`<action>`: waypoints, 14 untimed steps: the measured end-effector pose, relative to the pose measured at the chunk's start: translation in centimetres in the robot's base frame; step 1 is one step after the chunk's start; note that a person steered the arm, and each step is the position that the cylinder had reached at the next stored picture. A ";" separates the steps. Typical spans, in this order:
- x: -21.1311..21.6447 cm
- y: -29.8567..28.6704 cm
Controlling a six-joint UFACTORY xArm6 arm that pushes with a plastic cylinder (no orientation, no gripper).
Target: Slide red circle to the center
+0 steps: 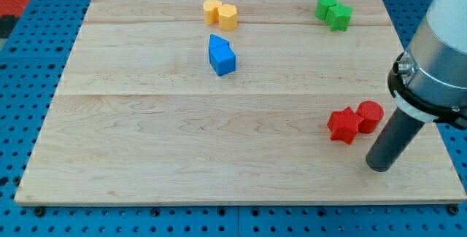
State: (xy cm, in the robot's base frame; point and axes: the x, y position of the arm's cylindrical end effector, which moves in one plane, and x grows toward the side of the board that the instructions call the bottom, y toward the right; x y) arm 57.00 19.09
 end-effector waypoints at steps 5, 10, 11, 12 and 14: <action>-2.1 10.3; -8.7 -4.0; -9.7 -1.3; -10.3 0.1; -11.4 0.1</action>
State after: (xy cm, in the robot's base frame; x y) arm 45.60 19.20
